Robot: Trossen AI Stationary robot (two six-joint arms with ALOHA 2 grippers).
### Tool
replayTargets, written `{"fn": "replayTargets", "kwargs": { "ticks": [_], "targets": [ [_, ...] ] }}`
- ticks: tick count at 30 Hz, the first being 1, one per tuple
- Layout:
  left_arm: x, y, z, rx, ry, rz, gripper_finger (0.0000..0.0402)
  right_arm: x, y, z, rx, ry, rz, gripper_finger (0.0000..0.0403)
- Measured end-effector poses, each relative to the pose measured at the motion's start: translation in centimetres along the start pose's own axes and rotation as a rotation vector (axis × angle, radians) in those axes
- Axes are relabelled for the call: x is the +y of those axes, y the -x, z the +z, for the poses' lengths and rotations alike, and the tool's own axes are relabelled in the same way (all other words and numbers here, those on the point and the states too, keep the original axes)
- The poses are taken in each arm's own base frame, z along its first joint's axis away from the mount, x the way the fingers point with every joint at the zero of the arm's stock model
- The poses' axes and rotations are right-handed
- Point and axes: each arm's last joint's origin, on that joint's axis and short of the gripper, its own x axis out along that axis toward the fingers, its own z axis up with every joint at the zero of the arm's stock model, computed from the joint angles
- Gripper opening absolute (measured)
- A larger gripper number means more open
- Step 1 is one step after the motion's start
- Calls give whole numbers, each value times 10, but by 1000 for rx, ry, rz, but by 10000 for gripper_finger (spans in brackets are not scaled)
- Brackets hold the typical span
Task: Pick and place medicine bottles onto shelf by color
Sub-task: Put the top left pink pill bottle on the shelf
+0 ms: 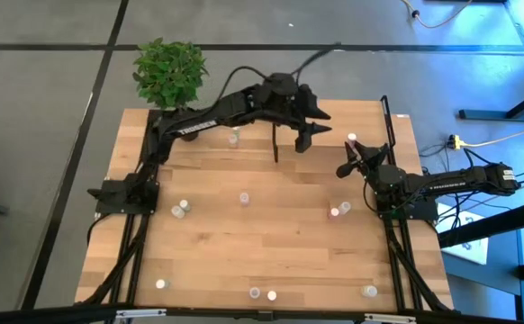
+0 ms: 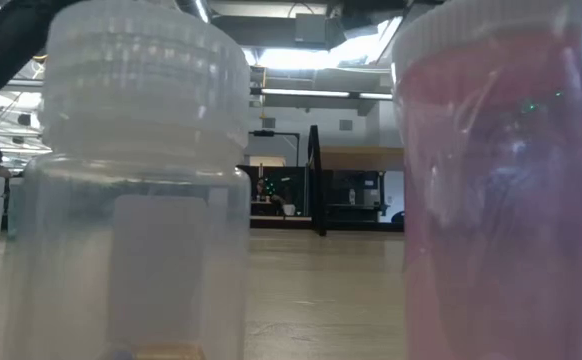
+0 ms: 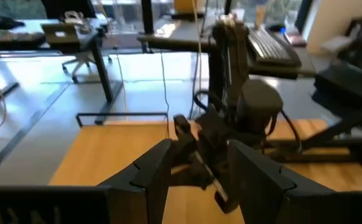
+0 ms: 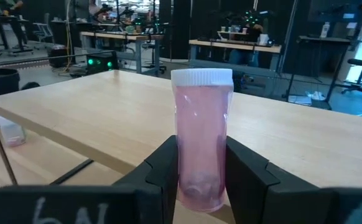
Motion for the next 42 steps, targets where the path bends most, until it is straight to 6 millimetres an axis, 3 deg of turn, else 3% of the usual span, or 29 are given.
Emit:
{"fn": "replayTargets", "kwargs": {
  "ticks": [7, 15, 22, 28, 33, 42],
  "targets": [
    [2, -30, -29, 92, 5, -12, 151, 3, 0, 0, 3, 40, 120, 110],
    [4, -51, -50, 145, 37, -9, 151, 6, 1, 3, -22, 102, 197, 110],
    [5, -53, -52, 146, 41, -5, 151, 6, 1, 3, -26, 95, 189, 110],
    [4, -54, -52, 145, 41, -6, 151, 1, 0, 3, -20, 68, 38, 110],
    [3, -54, -52, 146, 40, -3, 151, 1, 0, 2, -7, 3, 25, 110],
    [3, -54, -52, 146, 40, -4, 151, -1, 0, 0, 2, 52, -47, 110]
  ]
}}
